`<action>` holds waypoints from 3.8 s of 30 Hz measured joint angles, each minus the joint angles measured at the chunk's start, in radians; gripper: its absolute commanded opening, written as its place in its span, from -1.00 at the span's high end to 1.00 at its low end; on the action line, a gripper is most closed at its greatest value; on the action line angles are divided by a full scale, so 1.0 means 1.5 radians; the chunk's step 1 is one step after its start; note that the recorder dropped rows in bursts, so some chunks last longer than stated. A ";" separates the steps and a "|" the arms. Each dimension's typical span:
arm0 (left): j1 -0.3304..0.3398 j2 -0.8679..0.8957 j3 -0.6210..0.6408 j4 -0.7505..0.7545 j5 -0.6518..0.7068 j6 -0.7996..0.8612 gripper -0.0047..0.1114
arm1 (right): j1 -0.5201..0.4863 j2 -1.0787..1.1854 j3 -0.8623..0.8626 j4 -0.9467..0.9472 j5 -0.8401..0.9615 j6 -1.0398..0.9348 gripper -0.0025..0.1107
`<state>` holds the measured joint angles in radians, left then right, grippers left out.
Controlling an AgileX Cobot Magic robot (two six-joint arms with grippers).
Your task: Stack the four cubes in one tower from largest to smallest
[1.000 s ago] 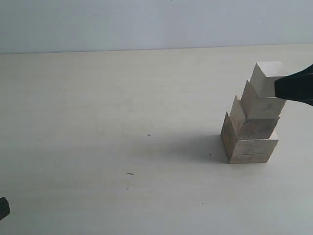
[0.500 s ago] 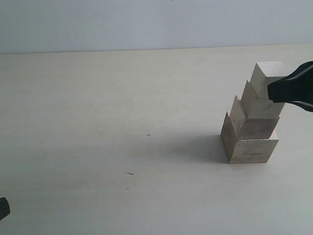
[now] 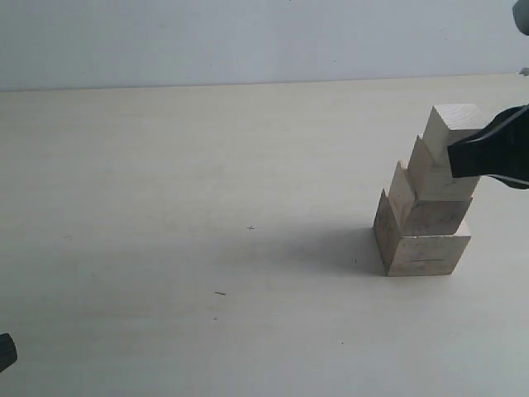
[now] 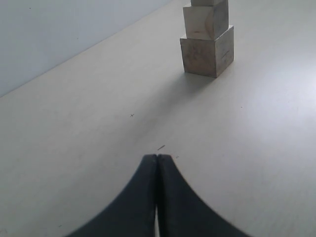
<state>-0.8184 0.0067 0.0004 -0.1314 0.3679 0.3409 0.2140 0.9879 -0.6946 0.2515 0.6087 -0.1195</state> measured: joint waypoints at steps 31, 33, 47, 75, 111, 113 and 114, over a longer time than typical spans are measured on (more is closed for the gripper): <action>0.000 0.000 0.000 0.000 0.000 0.000 0.92 | 0.000 0.029 0.000 0.002 -0.037 0.000 0.96; 0.000 0.000 0.000 0.000 0.000 0.000 0.92 | 0.000 0.013 0.000 0.020 -0.021 -0.014 0.96; 0.000 0.000 0.000 0.000 0.000 0.000 0.92 | 0.000 -0.120 -0.049 0.040 0.072 -0.052 0.23; 0.000 0.000 0.000 0.000 0.000 0.000 0.92 | 0.000 0.088 -0.117 -0.157 0.054 0.118 -0.23; 0.000 0.000 0.000 0.000 0.000 0.000 0.92 | 0.000 0.089 -0.117 -0.160 0.083 0.047 -0.21; 0.000 0.000 0.000 0.000 0.000 0.000 0.92 | 0.000 0.089 -0.119 -0.115 0.085 0.029 -0.21; 0.000 0.000 0.000 0.000 0.000 0.000 0.92 | 0.000 0.089 -0.122 -0.087 0.085 0.017 -0.21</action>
<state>-0.8184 0.0067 0.0004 -0.1314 0.3679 0.3409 0.2140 1.1215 -0.8772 0.1216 0.7355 -0.0944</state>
